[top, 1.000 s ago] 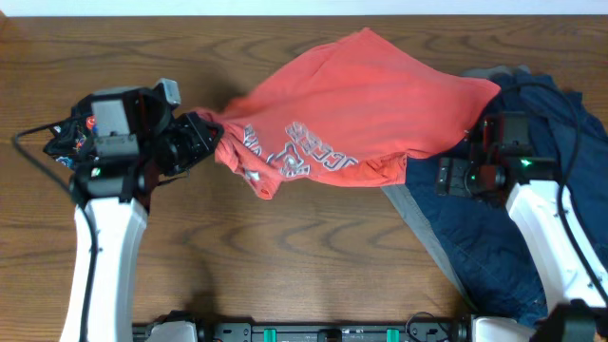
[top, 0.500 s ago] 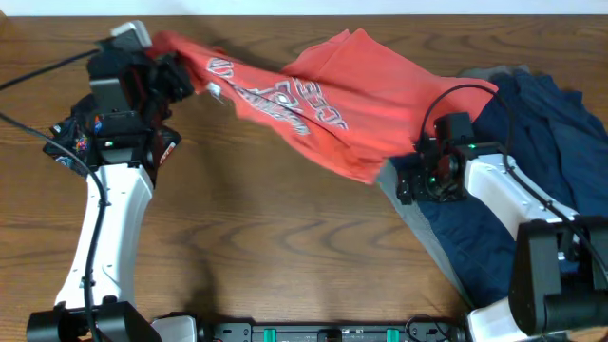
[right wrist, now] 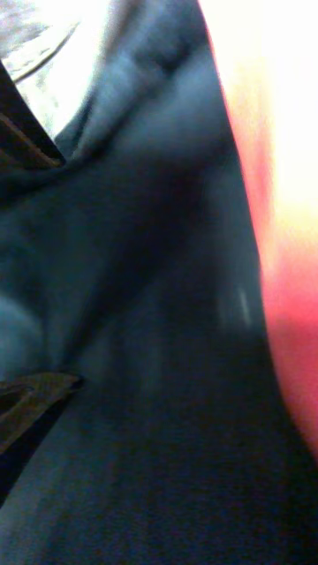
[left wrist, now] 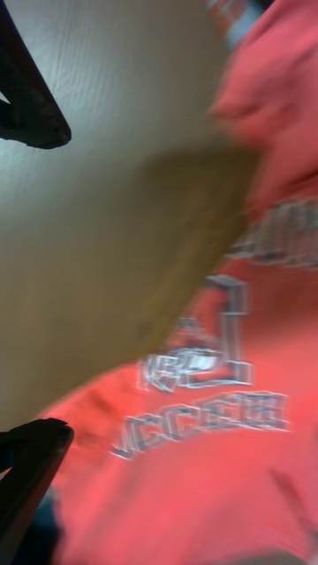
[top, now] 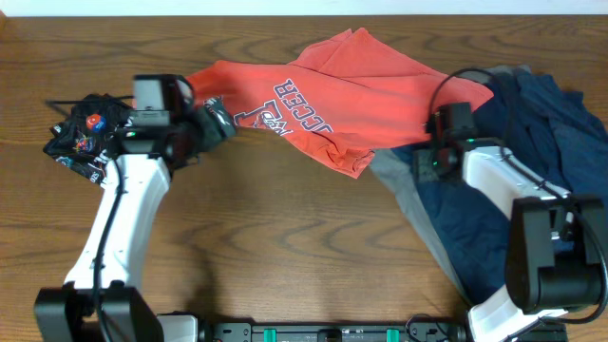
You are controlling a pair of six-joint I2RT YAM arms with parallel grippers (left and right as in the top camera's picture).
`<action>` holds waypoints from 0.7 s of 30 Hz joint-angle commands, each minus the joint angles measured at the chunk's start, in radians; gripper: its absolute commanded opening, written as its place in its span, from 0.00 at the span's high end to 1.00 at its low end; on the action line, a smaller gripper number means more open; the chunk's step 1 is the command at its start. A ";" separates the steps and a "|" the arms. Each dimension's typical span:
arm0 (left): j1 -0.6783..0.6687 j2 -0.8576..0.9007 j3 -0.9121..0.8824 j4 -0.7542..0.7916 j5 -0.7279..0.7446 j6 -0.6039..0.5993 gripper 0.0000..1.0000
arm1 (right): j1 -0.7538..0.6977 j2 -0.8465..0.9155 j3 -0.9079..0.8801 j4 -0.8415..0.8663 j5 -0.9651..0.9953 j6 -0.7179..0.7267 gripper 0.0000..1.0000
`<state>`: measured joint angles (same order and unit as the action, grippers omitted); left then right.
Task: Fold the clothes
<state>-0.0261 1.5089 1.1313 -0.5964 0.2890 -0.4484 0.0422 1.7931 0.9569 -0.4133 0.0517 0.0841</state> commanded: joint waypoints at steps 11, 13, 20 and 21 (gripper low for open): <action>-0.226 0.143 -0.013 -0.140 0.040 0.010 0.02 | -0.628 0.069 0.145 -0.047 0.173 0.169 0.26; -0.239 0.143 -0.013 -0.140 0.040 0.009 0.02 | -0.692 0.068 0.188 -0.071 0.120 0.184 0.26; -0.269 0.145 -0.013 -0.135 0.040 0.009 0.02 | -0.737 0.048 0.325 -0.140 -0.347 0.060 0.24; -0.275 0.145 -0.013 -0.130 0.040 0.009 0.02 | -0.719 0.042 0.342 -0.162 -0.407 0.038 0.22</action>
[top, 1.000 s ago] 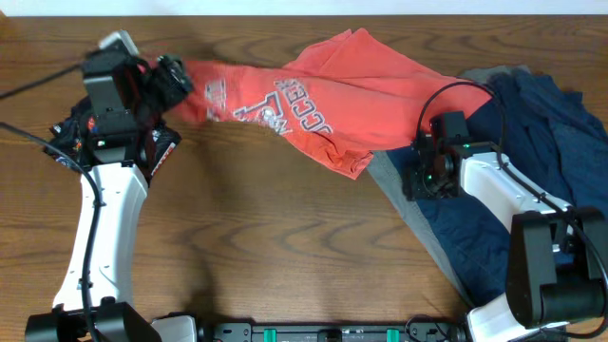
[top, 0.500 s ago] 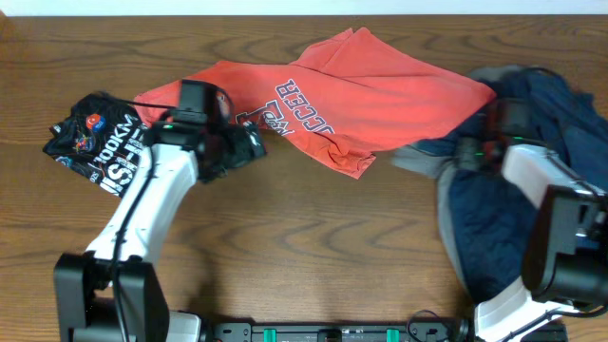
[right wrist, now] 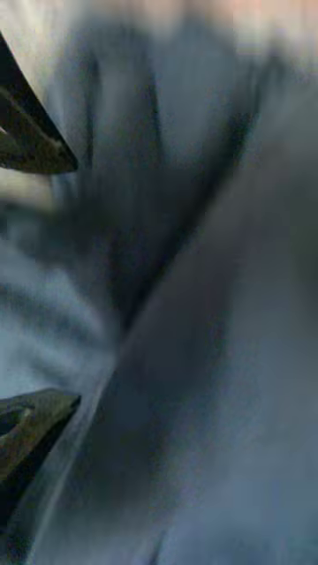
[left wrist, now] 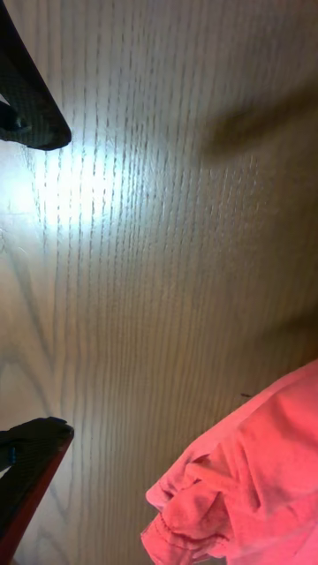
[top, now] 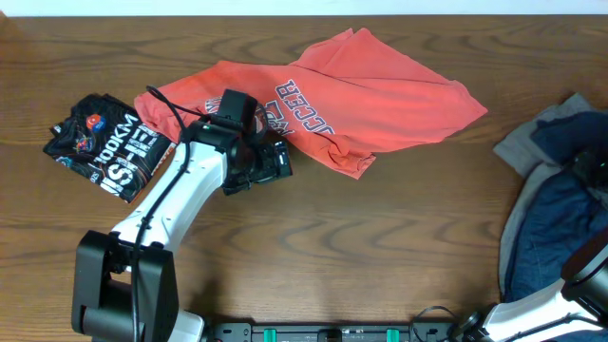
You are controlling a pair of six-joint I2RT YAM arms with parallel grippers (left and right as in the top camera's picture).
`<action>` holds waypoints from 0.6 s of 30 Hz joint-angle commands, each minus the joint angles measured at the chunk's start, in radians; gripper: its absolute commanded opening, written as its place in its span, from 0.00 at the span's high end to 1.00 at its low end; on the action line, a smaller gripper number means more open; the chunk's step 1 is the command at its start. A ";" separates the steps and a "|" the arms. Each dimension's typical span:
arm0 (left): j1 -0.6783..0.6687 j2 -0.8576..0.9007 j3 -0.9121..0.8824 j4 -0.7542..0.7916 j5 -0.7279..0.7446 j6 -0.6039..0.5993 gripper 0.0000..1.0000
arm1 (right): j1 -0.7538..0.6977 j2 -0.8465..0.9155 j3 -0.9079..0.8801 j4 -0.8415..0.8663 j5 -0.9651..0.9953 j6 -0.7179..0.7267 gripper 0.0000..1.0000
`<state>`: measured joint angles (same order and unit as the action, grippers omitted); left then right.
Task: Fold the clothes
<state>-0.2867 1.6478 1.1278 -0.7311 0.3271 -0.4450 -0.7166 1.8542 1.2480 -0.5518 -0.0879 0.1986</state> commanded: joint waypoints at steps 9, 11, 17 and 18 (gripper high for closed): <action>-0.104 0.064 -0.011 0.090 0.002 -0.006 0.02 | 0.349 -0.092 0.072 -0.256 -0.262 -0.153 0.12; -0.137 0.101 -0.011 0.133 0.002 -0.006 0.02 | 0.418 -0.093 0.072 -0.298 -0.206 -0.129 0.09; -0.205 0.225 -0.011 0.352 0.002 -0.072 0.02 | 0.561 -0.093 0.072 -0.354 -0.091 -0.057 0.06; -0.211 0.243 -0.011 0.394 0.002 -0.101 0.02 | 0.576 -0.094 0.072 -0.359 -0.091 -0.057 0.06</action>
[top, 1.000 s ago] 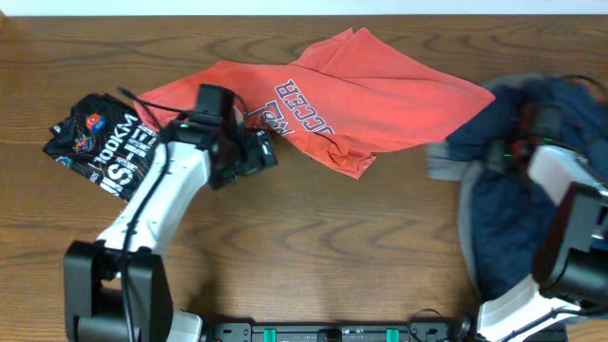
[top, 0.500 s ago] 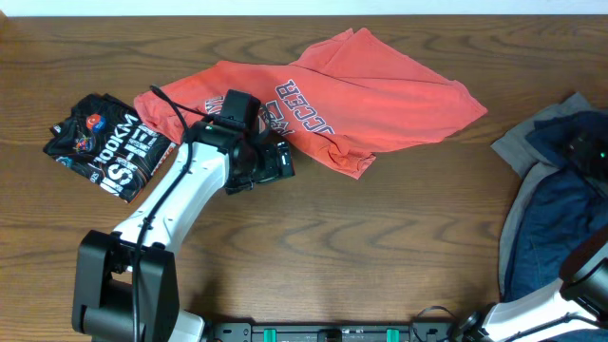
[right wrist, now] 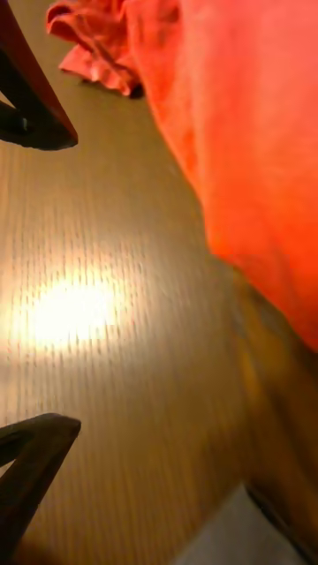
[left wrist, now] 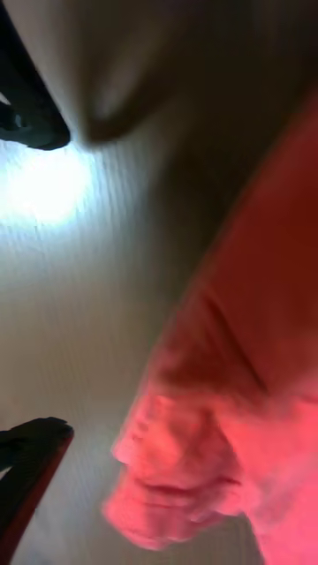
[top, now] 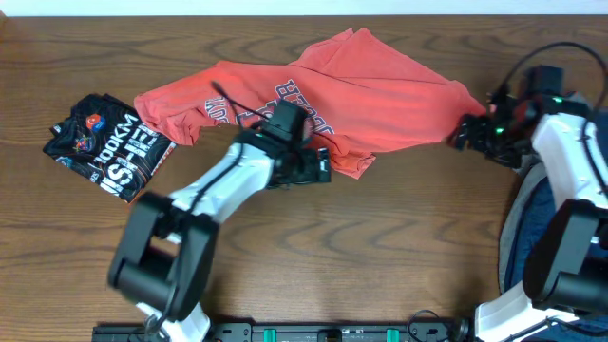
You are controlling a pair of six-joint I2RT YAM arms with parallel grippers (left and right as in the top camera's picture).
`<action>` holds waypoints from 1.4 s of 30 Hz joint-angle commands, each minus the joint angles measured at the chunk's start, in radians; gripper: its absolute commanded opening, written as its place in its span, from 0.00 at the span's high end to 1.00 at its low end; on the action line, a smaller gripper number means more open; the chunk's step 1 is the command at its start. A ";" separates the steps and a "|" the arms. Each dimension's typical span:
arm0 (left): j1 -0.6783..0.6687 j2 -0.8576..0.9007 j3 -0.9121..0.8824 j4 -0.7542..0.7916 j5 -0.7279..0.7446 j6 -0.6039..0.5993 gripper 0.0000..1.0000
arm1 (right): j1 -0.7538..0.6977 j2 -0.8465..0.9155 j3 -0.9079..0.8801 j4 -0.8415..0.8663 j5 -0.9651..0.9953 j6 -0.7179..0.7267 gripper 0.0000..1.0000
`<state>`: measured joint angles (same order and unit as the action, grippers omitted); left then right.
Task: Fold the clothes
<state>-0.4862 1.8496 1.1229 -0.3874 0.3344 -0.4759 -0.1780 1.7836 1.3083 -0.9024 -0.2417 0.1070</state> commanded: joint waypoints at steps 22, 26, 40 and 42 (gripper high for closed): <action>0.114 -0.037 -0.006 -0.623 -0.249 0.031 0.94 | 0.122 -0.023 -0.001 -0.034 0.167 0.034 0.04; 0.212 -0.113 -0.006 -0.805 -0.411 0.037 0.93 | 0.122 -0.023 -0.035 -0.033 0.167 0.035 0.04; 0.272 -0.145 -0.006 -0.801 -0.292 0.049 0.33 | 0.203 -0.023 -0.249 -0.005 0.026 0.140 0.02; 0.272 -0.145 -0.006 -0.789 -0.293 0.049 0.33 | 0.219 -0.023 -0.290 0.060 0.032 0.179 0.02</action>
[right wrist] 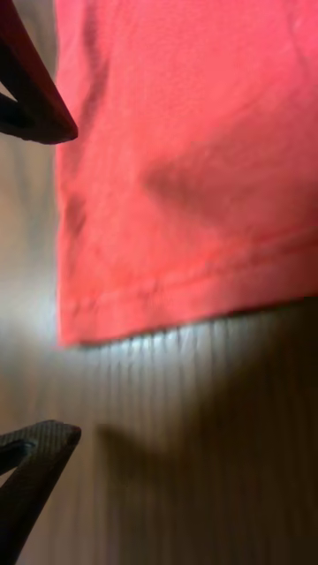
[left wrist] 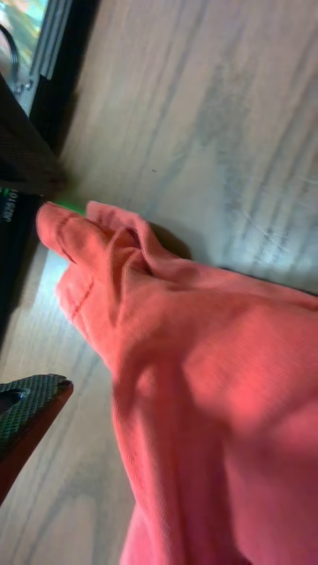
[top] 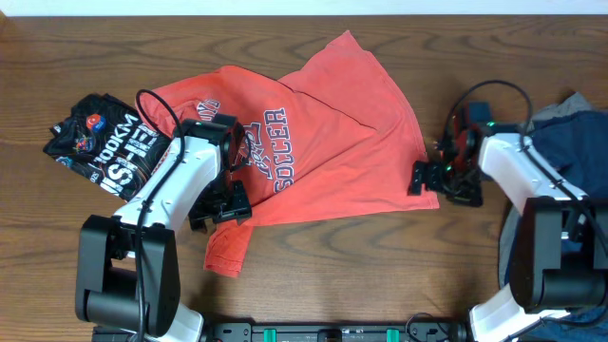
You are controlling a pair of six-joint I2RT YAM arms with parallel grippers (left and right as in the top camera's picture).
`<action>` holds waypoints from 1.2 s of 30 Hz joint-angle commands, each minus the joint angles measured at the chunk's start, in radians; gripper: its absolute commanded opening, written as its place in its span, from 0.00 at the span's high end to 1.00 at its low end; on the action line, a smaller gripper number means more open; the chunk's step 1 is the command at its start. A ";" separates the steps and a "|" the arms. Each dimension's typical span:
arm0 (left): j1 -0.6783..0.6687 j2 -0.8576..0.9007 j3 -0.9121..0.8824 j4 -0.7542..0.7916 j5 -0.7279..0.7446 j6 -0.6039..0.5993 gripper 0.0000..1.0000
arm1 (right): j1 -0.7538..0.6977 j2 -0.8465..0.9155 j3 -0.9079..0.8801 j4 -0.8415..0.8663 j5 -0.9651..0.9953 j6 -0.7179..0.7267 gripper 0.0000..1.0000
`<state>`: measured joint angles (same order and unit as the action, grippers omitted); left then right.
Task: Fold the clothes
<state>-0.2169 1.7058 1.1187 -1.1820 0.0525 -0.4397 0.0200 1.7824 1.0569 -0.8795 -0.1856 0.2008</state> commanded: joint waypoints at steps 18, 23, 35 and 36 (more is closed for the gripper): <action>0.003 -0.001 -0.002 0.025 -0.011 0.013 0.33 | 0.039 -0.022 -0.243 0.452 -0.008 0.228 0.82; 0.002 -0.001 -0.002 0.032 -0.011 0.013 0.32 | 0.033 -0.022 -0.241 0.420 -0.008 0.202 0.94; 0.003 -0.001 -0.002 0.040 -0.011 0.017 0.28 | -0.082 -0.175 -0.204 0.180 0.110 0.218 0.40; 0.003 -0.001 -0.002 0.042 -0.011 0.017 0.28 | -0.080 -0.193 -0.204 0.153 0.106 0.218 0.39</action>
<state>-0.2169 1.7058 1.1187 -1.1412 0.0521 -0.4366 -0.0540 1.6463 0.8577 -0.6971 -0.1352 0.4145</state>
